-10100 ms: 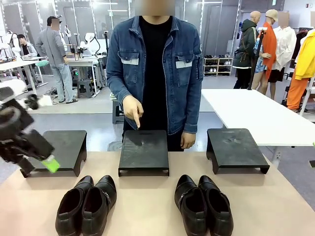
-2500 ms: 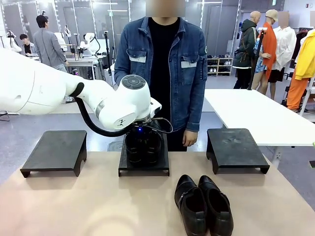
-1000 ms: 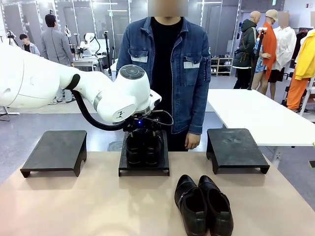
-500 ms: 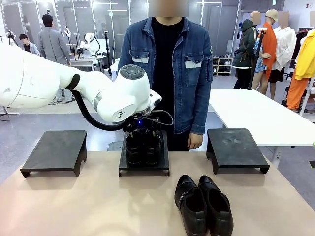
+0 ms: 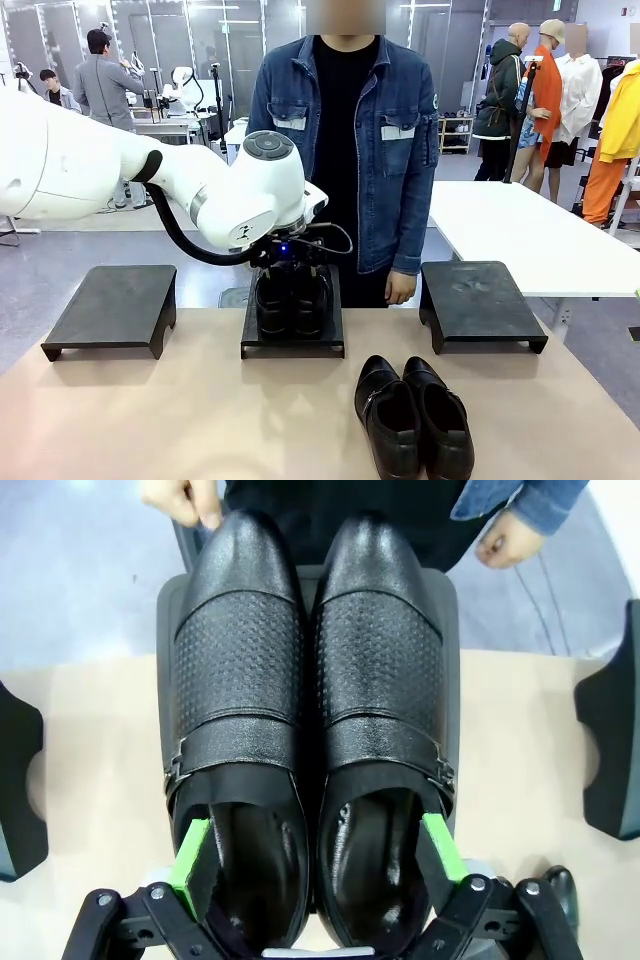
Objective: Place the shoes on the stand as instructed by the person.
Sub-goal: Pick up another pair of Shoes and place it on the Shoes Stand indicated by the person.
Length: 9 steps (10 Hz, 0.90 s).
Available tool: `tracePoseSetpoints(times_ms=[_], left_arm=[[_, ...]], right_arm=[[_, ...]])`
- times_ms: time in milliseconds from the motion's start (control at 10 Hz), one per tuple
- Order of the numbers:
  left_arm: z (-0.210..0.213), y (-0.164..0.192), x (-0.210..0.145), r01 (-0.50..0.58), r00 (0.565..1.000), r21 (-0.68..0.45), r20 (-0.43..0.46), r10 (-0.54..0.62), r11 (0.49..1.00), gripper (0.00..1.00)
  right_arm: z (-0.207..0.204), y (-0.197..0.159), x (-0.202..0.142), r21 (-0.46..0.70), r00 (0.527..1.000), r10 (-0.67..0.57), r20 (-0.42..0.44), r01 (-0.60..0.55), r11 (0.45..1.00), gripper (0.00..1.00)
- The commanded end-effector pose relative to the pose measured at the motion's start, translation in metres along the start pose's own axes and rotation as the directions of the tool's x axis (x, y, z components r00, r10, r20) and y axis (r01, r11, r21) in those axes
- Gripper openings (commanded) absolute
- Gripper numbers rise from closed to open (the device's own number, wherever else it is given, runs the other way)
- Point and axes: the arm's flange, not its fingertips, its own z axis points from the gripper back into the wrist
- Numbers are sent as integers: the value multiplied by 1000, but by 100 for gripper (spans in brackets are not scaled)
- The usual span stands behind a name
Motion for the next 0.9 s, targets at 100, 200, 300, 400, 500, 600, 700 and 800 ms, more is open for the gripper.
tracePoseSetpoints(times_ms=[100,200,300,400,500,600,700,800], left_arm=[[39,29,12,-2,997,-77,-80,-4,997,100],[57,50,11,-20,994,-97,-105,10,995,100],[73,72,9,-44,990,-144,-137,24,989,100],[90,99,1,-65,983,-202,-179,28,977,100],[106,133,-10,-80,977,-268,-210,22,960,100],[120,180,-23,-119,970,-323,-238,41,939,100],[128,222,-35,-144,967,-387,-253,45,911,100],[134,261,-50,-149,965,-459,-261,28,876,100]], right_arm=[[1,1,-1,12,1000,8,6,-8,1000,100],[1,1,-1,12,1000,8,6,-8,1000,100],[1,1,-1,12,1000,8,6,-8,1000,100],[1,1,-1,12,1000,8,6,-8,1000,100],[1,1,-1,12,1000,8,6,-8,1000,100],[1,1,-1,12,1000,8,6,-8,1000,100],[1,1,-1,12,1000,8,6,-8,1000,100],[1,1,-1,12,1000,8,6,-8,1000,100]])
